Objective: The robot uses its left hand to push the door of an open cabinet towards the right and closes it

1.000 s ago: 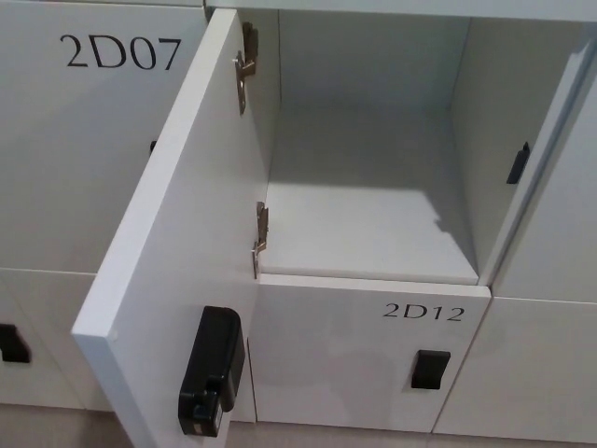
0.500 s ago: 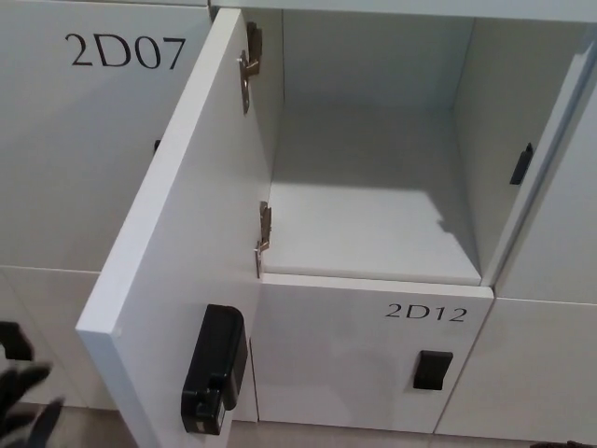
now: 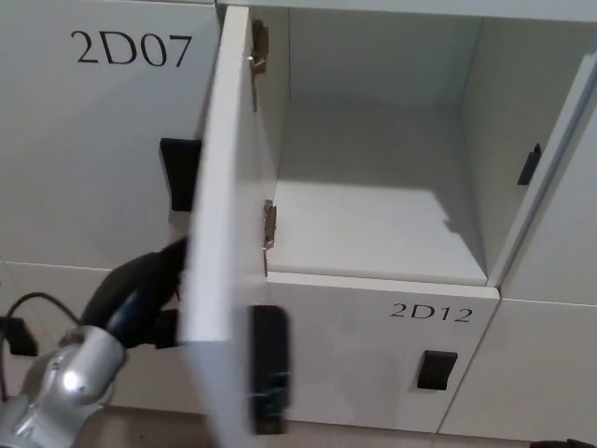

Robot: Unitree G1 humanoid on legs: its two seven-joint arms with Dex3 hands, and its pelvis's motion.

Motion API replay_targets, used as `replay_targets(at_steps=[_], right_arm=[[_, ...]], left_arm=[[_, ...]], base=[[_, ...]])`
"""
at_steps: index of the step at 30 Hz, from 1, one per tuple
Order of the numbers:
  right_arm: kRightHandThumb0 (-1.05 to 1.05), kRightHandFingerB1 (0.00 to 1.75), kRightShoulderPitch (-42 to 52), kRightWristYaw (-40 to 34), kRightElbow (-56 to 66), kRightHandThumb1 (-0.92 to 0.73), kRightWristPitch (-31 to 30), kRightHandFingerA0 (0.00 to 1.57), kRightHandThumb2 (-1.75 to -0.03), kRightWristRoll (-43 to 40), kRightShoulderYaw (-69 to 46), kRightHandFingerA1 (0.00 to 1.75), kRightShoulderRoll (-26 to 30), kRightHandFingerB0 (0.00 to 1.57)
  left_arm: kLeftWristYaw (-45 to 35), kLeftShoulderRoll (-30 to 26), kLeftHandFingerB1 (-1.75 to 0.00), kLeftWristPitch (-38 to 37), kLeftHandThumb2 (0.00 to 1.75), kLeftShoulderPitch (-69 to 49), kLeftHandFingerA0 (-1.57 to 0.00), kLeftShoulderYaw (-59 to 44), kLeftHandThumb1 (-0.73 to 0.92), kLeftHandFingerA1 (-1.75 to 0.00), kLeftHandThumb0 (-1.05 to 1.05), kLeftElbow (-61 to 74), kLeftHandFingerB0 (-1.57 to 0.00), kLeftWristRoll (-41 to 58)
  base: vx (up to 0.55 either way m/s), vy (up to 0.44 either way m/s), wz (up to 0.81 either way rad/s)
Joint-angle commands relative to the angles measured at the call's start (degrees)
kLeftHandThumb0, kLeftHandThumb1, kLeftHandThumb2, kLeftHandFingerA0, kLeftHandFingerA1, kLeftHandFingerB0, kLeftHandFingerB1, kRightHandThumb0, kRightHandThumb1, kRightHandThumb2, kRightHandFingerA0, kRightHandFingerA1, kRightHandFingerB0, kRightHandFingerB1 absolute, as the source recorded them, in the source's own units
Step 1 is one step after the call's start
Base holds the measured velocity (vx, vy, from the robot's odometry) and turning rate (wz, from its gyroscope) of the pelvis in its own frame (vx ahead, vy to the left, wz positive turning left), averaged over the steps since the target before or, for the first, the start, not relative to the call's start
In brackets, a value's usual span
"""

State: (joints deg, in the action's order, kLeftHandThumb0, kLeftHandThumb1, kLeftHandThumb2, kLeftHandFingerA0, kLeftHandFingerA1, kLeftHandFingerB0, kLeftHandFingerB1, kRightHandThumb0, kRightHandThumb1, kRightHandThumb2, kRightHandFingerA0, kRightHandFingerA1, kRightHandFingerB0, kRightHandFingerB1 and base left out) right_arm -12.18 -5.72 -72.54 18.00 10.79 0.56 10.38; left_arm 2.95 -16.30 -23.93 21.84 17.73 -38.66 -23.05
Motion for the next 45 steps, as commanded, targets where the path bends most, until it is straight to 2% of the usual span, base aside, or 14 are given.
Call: replay_targets(at_steps=[1, 5, 6, 8, 16, 18, 19, 28, 29, 30, 31, 32, 33, 45], right_arm=[[-0.64, 0.31, -0.5, 0.0, -0.4, -0.92, 1.2, 0.30, -0.69, -0.4, -0.6, 0.38, 1.5, 0.22], [-0.63, 0.32, -0.5, -0.3, 0.0, -0.92, 0.9, 0.29, -0.70, -0.1, -0.2, 0.38, 1.5, 0.22], [-0.64, 0.32, -0.4, -0.4, 0.0, -0.92, 0.9, 0.30, -0.70, -0.1, -0.2, 0.38, 1.5, 0.22], [-0.62, 0.32, -0.4, -0.6, 0.0, -0.92, 1.2, 0.31, -0.69, -0.1, -0.2, 0.38, 1.4, 0.23], [-0.60, 0.53, -1.8, 2.9, -0.5, -0.68, -4.5, 0.30, -1.01, 2.5, 3.0, 0.48, 1.6, 0.43], [-0.60, 0.53, -2.0, 3.1, -0.3, -0.68, -4.7, 0.30, -1.01, 2.6, 3.3, 0.48, 2.2, 0.43], [-0.60, 0.53, -2.3, 3.3, -0.2, -0.68, -4.8, 0.30, -1.01, 2.7, 3.7, 0.48, 2.7, 0.43], [-0.60, 0.53, -3.3, 4.2, 0.0, -0.68, -5.4, 0.30, -1.01, 2.7, 5.2, 0.48, 3.3, 0.43], [-1.05, 0.54, -6.9, 5.5, -2.8, -0.72, -19.5, 0.06, -1.34, 5.2, 7.9, 0.54, 2.3, 0.06], [-1.05, 0.54, -11.3, 7.2, -6.2, -0.72, -37.2, 0.06, -1.34, 8.4, 11.3, 0.54, 0.9, 0.06], [-0.68, 0.31, -8.5, 3.8, -4.1, -0.92, -26.2, 0.29, -0.72, 5.4, 8.1, 0.34, 1.1, 0.23], [-0.68, 0.31, -4.0, -0.8, -0.5, -0.92, -8.0, 0.29, -0.72, 0.9, 3.2, 0.34, 1.6, 0.23], [-0.62, 0.32, -2.9, -1.8, 0.4, -0.92, -3.7, 0.31, -0.70, -0.1, 2.2, 0.38, 1.7, 0.25], [-0.60, 0.32, -3.5, -2.2, 0.3, -0.92, -1.6, 0.26, -0.69, 0.0, 0.2, 0.37, 0.5, 0.25]], left_arm=[[-1.1, 6.6, -0.29, 6.4, 0.74, 4.7, -0.31, 11.7, 0.92, -0.33, -0.78, 8.6, -0.21, -14.2], [-1.3, 10.6, -0.29, 9.1, 0.73, 5.1, -0.30, 16.6, 0.92, -0.33, -0.77, 12.8, -0.22, -16.9], [-2.2, 12.4, -0.41, 9.8, 1.03, 6.3, -0.23, 19.3, 0.80, -0.43, -0.79, 14.6, -0.19, -18.8], [-2.8, 14.3, -0.29, 10.0, 0.71, 7.6, -0.32, 21.3, 0.92, -0.34, -0.79, 15.4, -0.23, -19.8], [-6.2, 27.8, -0.29, 12.2, 0.74, 13.6, -0.29, 33.4, 0.91, -0.33, -0.81, 19.4, -0.20, -23.8], [-6.5, 27.2, -0.46, 11.9, 1.20, 11.9, -0.02, 34.7, 0.69, -0.47, -0.30, 22.2, 0.00, -23.7], [-7.3, 25.8, -0.37, 11.5, 1.08, 10.0, -0.15, 35.4, 0.85, -0.46, -0.64, 24.9, -0.01, -23.5], [-8.2, 10.0, -0.11, 13.4, 0.95, 0.9, 0.00, 30.6, 0.91, -0.13, -0.87, 25.7, 0.00, -21.8], [-8.5, 8.3, -0.29, 12.7, 0.77, 0.3, -0.28, 29.4, 0.92, -0.34, -0.78, 24.7, -0.17, -20.5], [-8.8, 6.5, -0.29, 11.9, 0.77, -0.3, -0.28, 28.1, 0.92, -0.34, -0.78, 23.6, -0.17, -19.2], [-9.2, 4.6, -0.41, 11.9, 1.05, -1.2, -0.22, 26.6, 0.82, -0.43, -0.76, 22.7, -0.17, -17.9], [-9.7, 2.8, -0.41, 12.1, 1.05, -2.1, -0.22, 25.0, 0.82, -0.43, -0.76, 22.0, -0.17, -16.6], [-8.7, 1.0, -0.29, 10.9, 0.73, -3.0, -0.35, 23.2, 0.92, -0.34, -0.71, 20.2, -0.22, -15.1], [-6.2, -8.8, -0.30, 3.3, 0.71, -5.7, -0.34, 5.2, 0.92, -0.33, -0.69, 6.8, -0.25, -5.0]], base=[[0.00, 0.000, 0.00], [0.00, 0.000, 0.00], [0.00, 0.000, 0.00], [0.00, 0.000, 0.00], [0.00, 0.000, 0.00], [0.00, 0.000, 0.00], [0.00, 0.000, 0.00], [0.00, 0.000, 0.00], [0.00, 0.000, 0.00], [0.00, 0.000, 0.00], [-0.01, 0.001, 0.07], [0.00, 0.000, 0.00], [0.00, 0.000, 0.00], [0.00, 0.000, 0.00]])
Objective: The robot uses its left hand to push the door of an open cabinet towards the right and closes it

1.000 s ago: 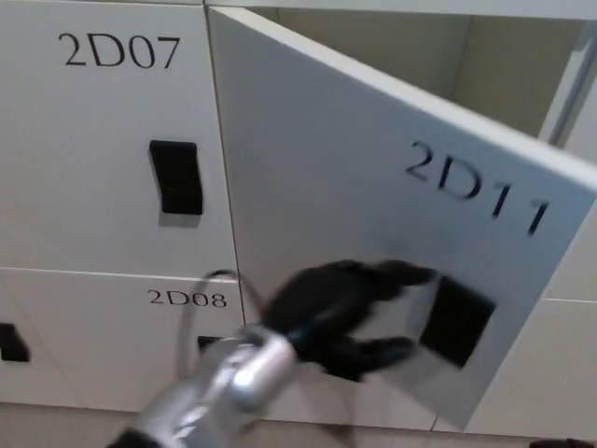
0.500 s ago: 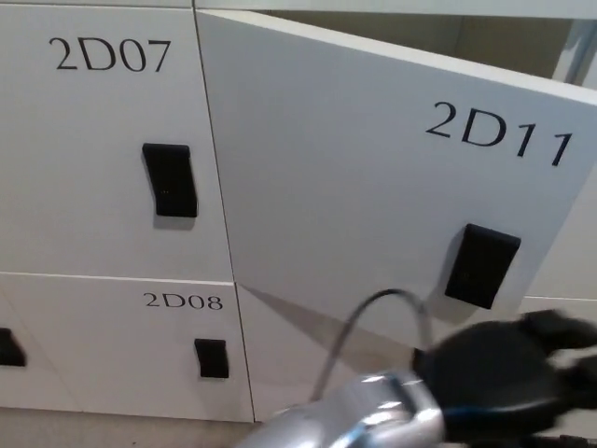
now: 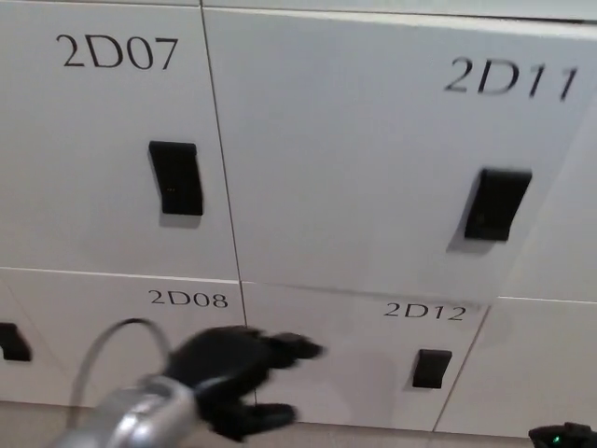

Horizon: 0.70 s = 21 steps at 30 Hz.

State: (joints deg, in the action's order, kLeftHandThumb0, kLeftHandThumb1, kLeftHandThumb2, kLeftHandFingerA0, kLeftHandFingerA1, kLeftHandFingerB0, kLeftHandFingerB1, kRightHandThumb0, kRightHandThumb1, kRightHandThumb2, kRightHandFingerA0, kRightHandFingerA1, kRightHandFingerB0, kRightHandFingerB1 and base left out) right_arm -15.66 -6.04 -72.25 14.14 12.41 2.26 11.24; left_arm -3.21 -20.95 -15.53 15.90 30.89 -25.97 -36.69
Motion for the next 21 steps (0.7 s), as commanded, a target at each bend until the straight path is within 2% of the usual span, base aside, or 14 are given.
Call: replay_targets(at_steps=[1, 7, 15, 16, 17, 18, 21], right_arm=[[-0.60, 0.32, 0.0, -1.9, 0.0, -0.92, 2.3, 0.26, -0.69, -1.7, -1.8, 0.37, -0.5, 0.25], [-0.61, 0.32, 0.3, -2.4, -0.1, -0.92, 2.4, 0.33, -0.67, -1.8, -2.3, 0.37, -0.9, 0.25], [-0.61, 0.33, 0.4, -1.6, -0.4, -0.92, 2.5, 0.31, -0.69, -1.1, -1.9, 0.39, -0.4, 0.25], [-0.62, 0.33, 0.7, -1.6, -0.5, -0.92, 2.8, 0.32, -0.67, -1.3, -2.0, 0.39, -0.6, 0.26], [-0.62, 0.33, 0.9, -1.5, -0.6, -0.92, 2.9, 0.32, -0.67, -1.4, -2.0, 0.39, -0.7, 0.26], [-0.62, 0.33, 1.3, -1.6, -0.7, -0.92, 3.1, 0.33, -0.67, -1.5, -2.1, 0.39, -0.8, 0.26], [-0.63, 0.32, 1.9, -1.9, -0.7, -0.92, 3.4, 0.34, -0.67, -1.6, -2.2, 0.38, -1.2, 0.26]], left_arm=[[0.0, -4.4, -0.30, -6.0, 0.71, 0.7, -0.34, -9.2, 0.92, -0.33, -0.69, -6.7, -0.25, 9.2], [-0.1, -5.3, -0.31, -9.5, 0.68, -2.0, -0.38, -13.8, 0.92, -0.34, -0.67, -9.0, -0.28, 11.3], [6.2, -4.2, -0.31, -10.1, 0.67, -10.7, -0.33, -21.3, 0.88, -0.33, -0.63, -17.0, -0.29, 14.7], [8.2, -3.9, -0.43, -11.1, 1.04, -11.4, -0.33, -22.9, 0.72, -0.52, -0.68, -20.2, -0.19, 15.6], [9.6, -3.7, -0.43, -11.8, 1.04, -11.9, -0.33, -24.0, 0.72, -0.52, -0.68, -22.5, -0.19, 16.2], [10.7, -3.4, -0.31, -12.7, 0.66, -12.2, -0.35, -25.5, 0.87, -0.34, -0.67, -25.5, -0.31, 16.9], [11.3, -3.8, -0.31, -13.6, 0.67, -12.7, -0.35, -27.1, 0.88, -0.35, -0.66, -29.5, -0.29, 17.3]], base=[[0.00, 0.000, 0.00], [0.00, 0.000, 0.00], [0.00, 0.000, 0.00], [0.00, 0.000, 0.00], [0.00, 0.000, 0.00], [0.00, 0.000, 0.00], [0.00, 0.000, 0.00]])
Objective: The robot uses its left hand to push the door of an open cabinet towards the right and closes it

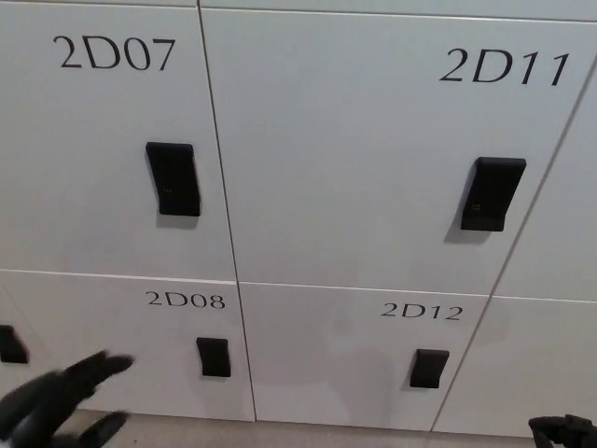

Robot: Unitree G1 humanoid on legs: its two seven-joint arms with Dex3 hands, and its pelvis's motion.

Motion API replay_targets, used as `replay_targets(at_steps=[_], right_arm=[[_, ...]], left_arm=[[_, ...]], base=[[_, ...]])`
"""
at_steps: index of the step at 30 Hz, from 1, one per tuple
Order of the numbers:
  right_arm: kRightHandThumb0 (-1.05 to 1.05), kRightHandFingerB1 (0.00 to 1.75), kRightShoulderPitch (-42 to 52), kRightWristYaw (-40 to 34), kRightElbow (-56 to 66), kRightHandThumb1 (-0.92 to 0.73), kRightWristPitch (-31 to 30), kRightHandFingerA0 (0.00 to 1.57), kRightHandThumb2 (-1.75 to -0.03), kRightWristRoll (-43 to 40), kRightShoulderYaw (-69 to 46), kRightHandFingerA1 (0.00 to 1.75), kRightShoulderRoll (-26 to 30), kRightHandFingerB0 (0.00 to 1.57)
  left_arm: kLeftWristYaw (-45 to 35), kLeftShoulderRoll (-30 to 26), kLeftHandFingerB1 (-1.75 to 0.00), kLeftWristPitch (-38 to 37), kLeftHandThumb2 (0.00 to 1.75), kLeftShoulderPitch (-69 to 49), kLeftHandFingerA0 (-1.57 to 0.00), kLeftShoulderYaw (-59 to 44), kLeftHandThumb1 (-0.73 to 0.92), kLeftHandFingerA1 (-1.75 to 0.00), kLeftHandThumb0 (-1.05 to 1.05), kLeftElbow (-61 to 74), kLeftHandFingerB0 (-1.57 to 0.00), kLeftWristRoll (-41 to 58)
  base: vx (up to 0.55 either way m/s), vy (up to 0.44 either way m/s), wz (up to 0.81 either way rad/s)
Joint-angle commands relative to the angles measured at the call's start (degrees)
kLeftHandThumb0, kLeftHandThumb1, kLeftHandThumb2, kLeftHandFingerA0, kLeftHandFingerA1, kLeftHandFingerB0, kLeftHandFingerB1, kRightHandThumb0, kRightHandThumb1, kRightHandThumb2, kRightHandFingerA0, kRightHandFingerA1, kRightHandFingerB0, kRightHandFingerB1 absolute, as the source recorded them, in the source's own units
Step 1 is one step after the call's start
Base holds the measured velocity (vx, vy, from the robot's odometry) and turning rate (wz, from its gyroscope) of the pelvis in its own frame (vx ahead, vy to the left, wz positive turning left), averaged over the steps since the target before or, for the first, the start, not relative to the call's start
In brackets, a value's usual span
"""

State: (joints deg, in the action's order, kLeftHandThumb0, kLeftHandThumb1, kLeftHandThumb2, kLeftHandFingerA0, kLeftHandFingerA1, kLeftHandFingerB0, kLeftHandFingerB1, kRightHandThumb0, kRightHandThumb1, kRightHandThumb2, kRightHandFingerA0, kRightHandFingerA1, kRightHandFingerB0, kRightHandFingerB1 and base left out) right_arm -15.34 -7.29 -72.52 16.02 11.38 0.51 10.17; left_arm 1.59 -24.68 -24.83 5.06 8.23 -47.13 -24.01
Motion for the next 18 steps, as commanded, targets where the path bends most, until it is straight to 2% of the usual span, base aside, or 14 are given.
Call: replay_targets(at_steps=[1, 2, 3, 4, 5, 7, 8, 9, 12, 13, 16, 17, 18], right_arm=[[-0.62, 0.31, 2.0, -0.6, -0.5, -0.92, 1.4, 0.33, -0.68, -0.6, -0.4, 0.37, -0.3, 0.25], [-0.62, 0.31, 2.1, -0.5, -0.6, -0.92, 1.3, 0.33, -0.68, -0.6, -0.4, 0.37, -0.3, 0.25], [-0.61, 0.32, 2.5, -0.5, -0.7, -0.92, 1.3, 0.33, -0.67, -0.6, -0.4, 0.38, -0.4, 0.25], [-0.61, 0.32, 2.8, -0.6, -0.7, -0.92, 1.6, 0.33, -0.67, -0.6, -0.4, 0.38, -0.5, 0.25], [-0.61, 0.32, 3.0, -0.7, -0.7, -0.92, 1.6, 0.34, -0.67, -0.6, -0.4, 0.39, -0.5, 0.25], [-0.60, 0.32, 3.2, -0.7, -0.8, -0.92, 1.6, 0.34, -0.67, -0.6, -0.3, 0.38, -0.6, 0.24], [-0.60, 0.32, 3.2, -0.7, -0.8, -0.92, 1.6, 0.34, -0.67, -0.6, -0.4, 0.38, -0.7, 0.24], [-0.60, 0.31, 3.5, -0.8, -0.8, -0.92, 1.8, 0.32, -0.68, -0.5, -0.2, 0.38, -0.8, 0.24], [-0.61, 0.31, 3.6, -0.7, -0.8, -0.92, 1.2, 0.32, -0.68, -0.6, -0.3, 0.36, -0.8, 0.24], [-0.60, 0.31, 3.7, -0.7, -0.8, -0.92, 1.2, 0.31, -0.69, -0.6, -0.2, 0.38, -0.8, 0.23], [-0.61, 0.31, 3.7, -0.7, -0.8, -0.92, 0.9, 0.30, -0.70, -0.5, -0.1, 0.38, -0.8, 0.22], [-0.60, 0.31, 3.9, -0.7, -0.7, -0.92, 1.0, 0.31, -0.69, -0.5, -0.1, 0.38, -0.7, 0.23], [-0.60, 0.31, 3.9, -0.7, -0.7, -0.92, 1.0, 0.31, -0.69, -0.5, -0.1, 0.38, -0.7, 0.23]], left_arm=[[6.5, -0.5, -0.44, -5.5, 1.06, -2.3, -0.34, -5.4, 0.68, -0.55, -0.59, -10.9, -0.15, 5.0], [6.4, -0.6, -0.44, -6.1, 1.06, -2.5, -0.34, -5.8, 0.68, -0.55, -0.59, -12.1, -0.15, 5.3], [4.8, -0.7, -0.30, -5.9, 0.67, -2.7, -0.36, -7.0, 0.87, -0.33, -0.63, -14.6, -0.27, 6.5], [3.1, -0.7, -0.30, -4.9, 0.67, -2.6, -0.36, -8.0, 0.87, -0.33, -0.63, -16.6, -0.27, 7.6], [2.0, -0.5, -0.44, -4.2, 1.04, -2.4, -0.34, -9.0, 0.67, -0.54, -0.56, -18.0, -0.16, 8.8], [0.5, -0.1, -0.44, -3.6, 1.05, -1.7, -0.35, -10.7, 0.68, -0.54, -0.56, -20.8, -0.16, 10.0], [0.2, -0.2, -0.44, -3.4, 1.05, -1.4, -0.35, -11.0, 0.68, -0.54, -0.56, -21.7, -0.16, 9.8], [-1.7, -0.3, -0.32, -2.0, 0.71, -0.8, -0.39, -11.8, 0.81, -0.37, -0.72, -22.6, -0.28, 10.6], [-2.6, -0.4, -0.31, -1.6, 0.67, -0.1, -0.41, -12.2, 0.89, -0.35, -0.72, -23.8, -0.31, 10.5], [-2.8, -0.2, -0.32, -1.0, 0.70, 0.3, -0.40, -12.3, 0.81, -0.37, -0.74, -24.3, -0.28, 10.6], [-3.5, 0.1, -0.32, 0.0, 0.71, 1.1, -0.39, -12.5, 0.80, -0.36, -0.74, -25.3, -0.27, 10.9], [-3.2, 0.2, -0.43, -0.3, 1.08, 1.0, -0.35, -12.1, 0.68, -0.54, -0.62, -25.3, -0.14, 10.6], [-3.2, 0.2, -0.43, -0.3, 1.08, 1.0, -0.35, -12.1, 0.68, -0.54, -0.62, -25.3, -0.14, 10.6]], base=[[0.00, 0.000, 0.00], [0.00, 0.000, 0.00], [0.00, 0.000, 0.00], [0.00, 0.000, 0.00], [0.00, 0.000, 0.00], [0.00, 0.000, 0.00], [0.00, 0.000, 0.00], [0.00, 0.000, 0.00], [0.00, 0.000, 0.00], [0.00, 0.000, 0.00], [0.00, 0.000, 0.00], [0.00, 0.000, 0.00], [0.00, 0.000, 0.00]])
